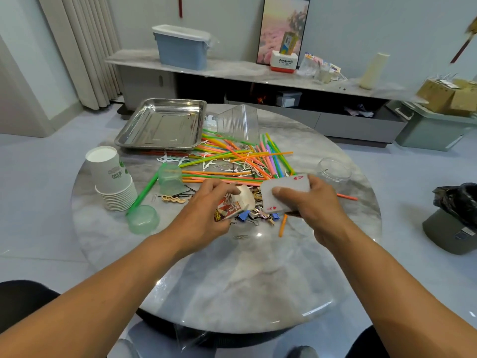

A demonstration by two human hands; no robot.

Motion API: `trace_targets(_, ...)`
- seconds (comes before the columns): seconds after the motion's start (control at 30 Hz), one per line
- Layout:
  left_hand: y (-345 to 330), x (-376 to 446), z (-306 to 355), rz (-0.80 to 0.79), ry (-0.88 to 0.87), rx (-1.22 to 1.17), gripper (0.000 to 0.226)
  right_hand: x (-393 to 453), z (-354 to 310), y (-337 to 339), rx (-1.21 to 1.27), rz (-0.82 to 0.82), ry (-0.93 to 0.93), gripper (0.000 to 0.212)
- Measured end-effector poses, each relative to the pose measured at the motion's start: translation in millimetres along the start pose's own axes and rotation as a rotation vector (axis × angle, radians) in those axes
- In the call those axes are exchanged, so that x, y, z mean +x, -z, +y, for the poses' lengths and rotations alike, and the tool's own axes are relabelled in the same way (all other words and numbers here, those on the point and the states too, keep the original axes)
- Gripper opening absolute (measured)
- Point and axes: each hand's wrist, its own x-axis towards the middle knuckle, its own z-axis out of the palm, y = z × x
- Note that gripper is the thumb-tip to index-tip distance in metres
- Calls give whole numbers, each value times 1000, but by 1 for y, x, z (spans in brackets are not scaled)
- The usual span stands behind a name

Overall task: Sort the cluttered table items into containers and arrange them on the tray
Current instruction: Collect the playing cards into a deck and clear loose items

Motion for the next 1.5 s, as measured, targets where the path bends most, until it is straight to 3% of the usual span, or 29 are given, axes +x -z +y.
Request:
trace_targets(0.2,-6,-5,6,-15,-53,55,76,-6,-1,-13,254,-6,43,34)
trace_targets(0.47,-12,-8,13,-4,-99,65,80,-13,15,-28,166,33,117,29)
trace_targets(0.93,-10,-7,17,84,-35,86,79,-11,22,-29,130,-59,110,34)
trace_targets(1.3,-12,-11,14,101,-109,210,77,-9,27,-25,94,-226,61,38)
trace_targets(1.4,-11,-12,11,113,-137,315,85,-5,32,-19,78,-299,43,39)
trace_targets(1.5,-10,-16,8,86,-211,454,76,-6,46,-16,-33,-318,21,38)
